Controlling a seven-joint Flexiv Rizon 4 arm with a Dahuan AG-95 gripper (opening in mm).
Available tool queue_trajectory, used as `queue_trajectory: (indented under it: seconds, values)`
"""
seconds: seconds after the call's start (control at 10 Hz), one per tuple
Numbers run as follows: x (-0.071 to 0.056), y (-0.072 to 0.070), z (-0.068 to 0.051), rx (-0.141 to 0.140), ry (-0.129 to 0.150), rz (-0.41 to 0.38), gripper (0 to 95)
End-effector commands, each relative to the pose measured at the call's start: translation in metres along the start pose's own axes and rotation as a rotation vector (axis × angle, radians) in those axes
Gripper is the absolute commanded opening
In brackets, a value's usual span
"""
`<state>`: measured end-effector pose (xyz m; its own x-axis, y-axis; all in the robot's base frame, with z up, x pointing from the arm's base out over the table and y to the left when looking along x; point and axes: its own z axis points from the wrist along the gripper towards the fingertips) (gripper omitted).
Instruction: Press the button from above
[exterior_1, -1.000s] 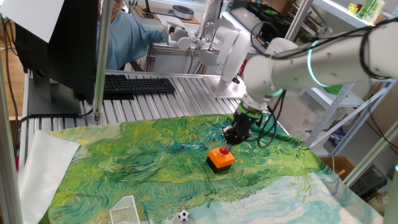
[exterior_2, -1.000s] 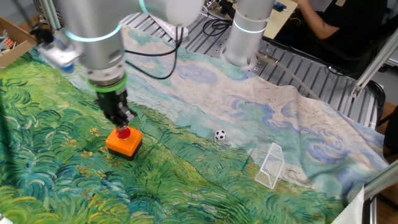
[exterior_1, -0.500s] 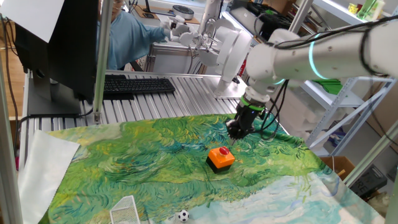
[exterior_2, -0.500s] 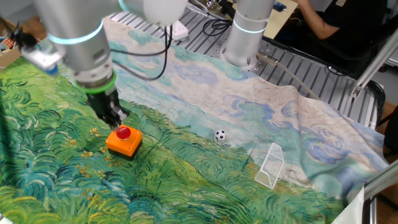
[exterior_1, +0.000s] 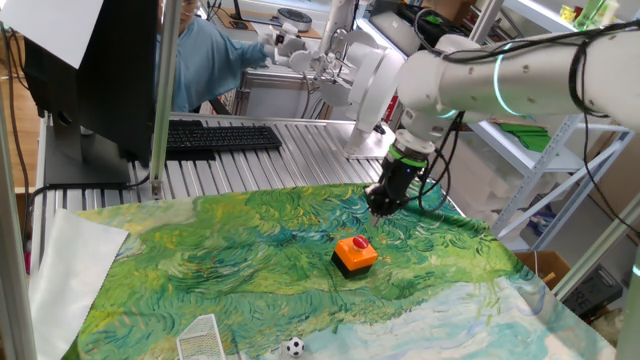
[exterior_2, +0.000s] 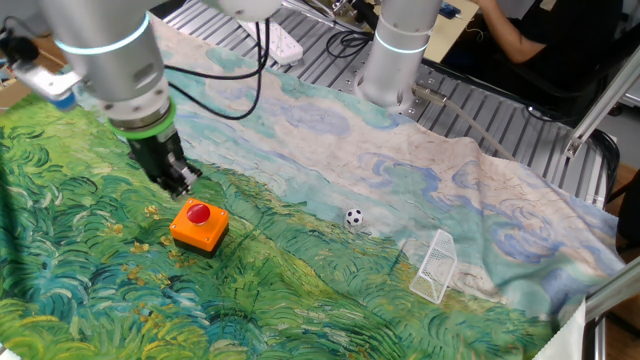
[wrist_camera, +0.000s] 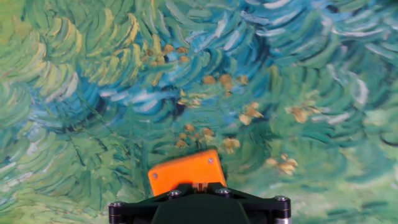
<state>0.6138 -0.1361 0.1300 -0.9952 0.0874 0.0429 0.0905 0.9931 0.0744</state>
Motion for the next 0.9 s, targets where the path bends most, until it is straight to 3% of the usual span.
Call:
queue_trajectory:
  seconds: [0.1, 0.9]
  values:
    - [0.0007, -0.0002, -0.0035, -0.009, 0.013, -0.009, 0.0]
    - [0.0007, -0.0001, -0.0030, -0.007, 0.004, -0.020, 0.0]
